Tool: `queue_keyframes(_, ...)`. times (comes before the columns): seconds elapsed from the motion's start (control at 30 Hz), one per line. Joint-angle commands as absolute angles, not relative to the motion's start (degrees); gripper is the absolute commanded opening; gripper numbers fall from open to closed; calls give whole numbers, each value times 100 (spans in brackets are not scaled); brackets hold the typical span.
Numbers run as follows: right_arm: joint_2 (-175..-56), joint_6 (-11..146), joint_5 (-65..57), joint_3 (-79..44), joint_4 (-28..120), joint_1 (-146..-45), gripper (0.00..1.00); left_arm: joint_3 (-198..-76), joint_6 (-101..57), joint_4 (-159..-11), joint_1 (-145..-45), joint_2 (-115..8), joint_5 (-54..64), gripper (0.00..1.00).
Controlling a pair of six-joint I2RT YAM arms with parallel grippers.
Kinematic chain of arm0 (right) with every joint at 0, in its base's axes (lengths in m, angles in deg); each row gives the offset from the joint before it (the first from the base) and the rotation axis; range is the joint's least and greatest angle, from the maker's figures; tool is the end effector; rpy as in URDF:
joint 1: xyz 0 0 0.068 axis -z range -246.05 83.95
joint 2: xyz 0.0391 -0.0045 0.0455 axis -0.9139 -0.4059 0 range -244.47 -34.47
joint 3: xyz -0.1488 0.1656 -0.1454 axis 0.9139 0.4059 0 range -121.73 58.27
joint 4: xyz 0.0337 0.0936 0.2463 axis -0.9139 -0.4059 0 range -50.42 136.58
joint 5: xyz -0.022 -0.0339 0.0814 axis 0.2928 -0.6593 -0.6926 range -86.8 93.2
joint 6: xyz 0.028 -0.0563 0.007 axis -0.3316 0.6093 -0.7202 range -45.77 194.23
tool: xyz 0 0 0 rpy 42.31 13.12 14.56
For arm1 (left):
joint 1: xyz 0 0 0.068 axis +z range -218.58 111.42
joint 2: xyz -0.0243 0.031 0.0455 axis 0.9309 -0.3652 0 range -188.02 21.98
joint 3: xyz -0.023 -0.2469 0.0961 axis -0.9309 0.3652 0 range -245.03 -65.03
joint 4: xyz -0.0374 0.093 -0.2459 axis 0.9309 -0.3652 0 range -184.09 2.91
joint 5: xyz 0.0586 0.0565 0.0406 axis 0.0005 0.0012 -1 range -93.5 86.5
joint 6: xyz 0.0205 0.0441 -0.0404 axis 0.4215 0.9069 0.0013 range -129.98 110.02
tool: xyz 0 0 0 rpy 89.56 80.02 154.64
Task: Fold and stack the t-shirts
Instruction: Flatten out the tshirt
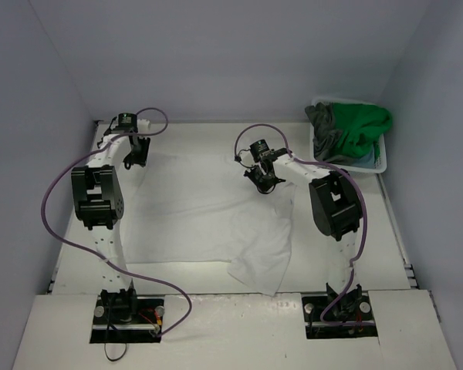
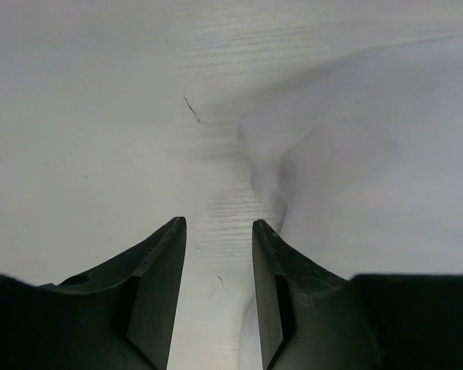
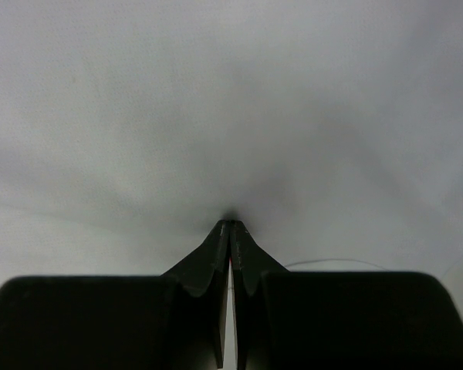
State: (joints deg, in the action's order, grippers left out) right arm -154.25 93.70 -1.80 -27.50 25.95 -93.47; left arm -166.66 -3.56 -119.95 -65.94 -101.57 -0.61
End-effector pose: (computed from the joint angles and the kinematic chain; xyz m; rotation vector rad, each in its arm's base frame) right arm 0.4052 0.2151 0.1468 -1.0376 2.3043 0.1657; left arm 0.4860 0.0200 0.1901 0.1034 2.5230 -0.0004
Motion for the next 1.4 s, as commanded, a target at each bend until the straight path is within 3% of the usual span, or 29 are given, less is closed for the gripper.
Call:
queue_keyframes(0.0,-15330,9260,-357,-2558,2399,-9330,0,-17120,-567,-11943,-6541,-9439,-69,35)
queue_keyframes(0.83,-15461,9216,-489,-2514,2460,-9321,0,-18210,-646,-12392,-6541,-10695,687,37)
queue_keyframes(0.9,-15470,9216,-498,-2487,2469,-9321,0,-18175,-637,-12330,-6541,-10696,678,33)
queue_keyframes(0.93,-15470,9207,-506,-2478,2478,-9321,0,-18140,-637,-12252,-6541,-10678,660,22)
queue_keyframes(1.07,-15514,9199,-550,-2461,2495,-9321,0,-17869,-655,-11953,-6542,-10547,599,0)
queue_keyframes(1.37,-15576,9199,-577,-2452,2504,-9321,0,-17587,-611,-11399,-6550,-10379,327,0)
